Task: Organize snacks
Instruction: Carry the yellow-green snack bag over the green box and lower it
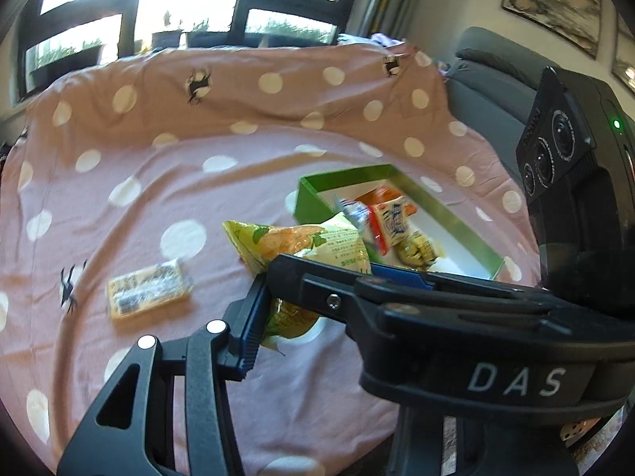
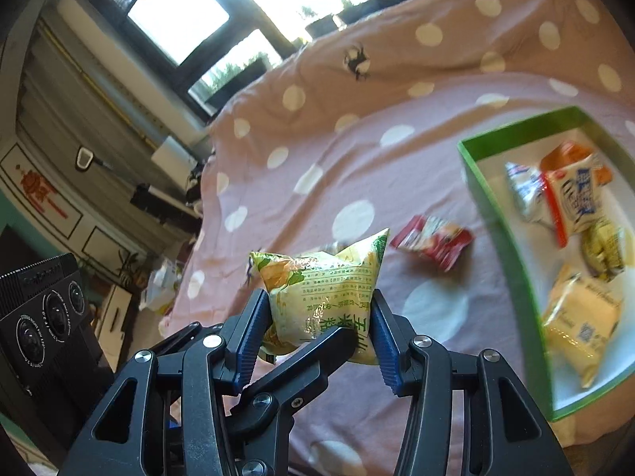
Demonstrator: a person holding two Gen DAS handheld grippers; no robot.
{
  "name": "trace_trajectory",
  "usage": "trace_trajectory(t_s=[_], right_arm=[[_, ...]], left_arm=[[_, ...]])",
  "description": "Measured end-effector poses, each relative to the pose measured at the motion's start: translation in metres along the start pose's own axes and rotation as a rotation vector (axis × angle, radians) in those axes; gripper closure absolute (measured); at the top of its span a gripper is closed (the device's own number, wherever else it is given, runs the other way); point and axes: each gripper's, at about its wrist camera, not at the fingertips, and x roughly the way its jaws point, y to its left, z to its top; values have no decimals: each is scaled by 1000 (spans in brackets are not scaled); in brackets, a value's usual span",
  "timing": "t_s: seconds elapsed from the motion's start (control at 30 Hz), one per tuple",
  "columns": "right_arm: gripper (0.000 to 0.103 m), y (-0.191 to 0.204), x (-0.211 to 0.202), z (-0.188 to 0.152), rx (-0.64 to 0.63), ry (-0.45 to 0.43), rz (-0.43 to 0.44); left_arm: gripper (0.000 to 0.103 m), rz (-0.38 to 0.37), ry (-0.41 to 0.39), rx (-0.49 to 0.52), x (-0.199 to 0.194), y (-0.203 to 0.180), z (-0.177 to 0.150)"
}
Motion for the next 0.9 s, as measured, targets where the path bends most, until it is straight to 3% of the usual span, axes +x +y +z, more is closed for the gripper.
trace_trajectory(t_s=[0.4, 0.57, 0.9], right_arm=[[50, -57, -73, 38, 72, -197, -130], [50, -84, -89, 43, 134, -255, -194], [50, -148, -87, 41, 261, -220, -262]], left_arm=[[61, -174, -55, 120, 39, -67, 52], [61, -257, -3, 112, 67, -87, 58], [61, -315, 133, 126, 123, -109, 53]])
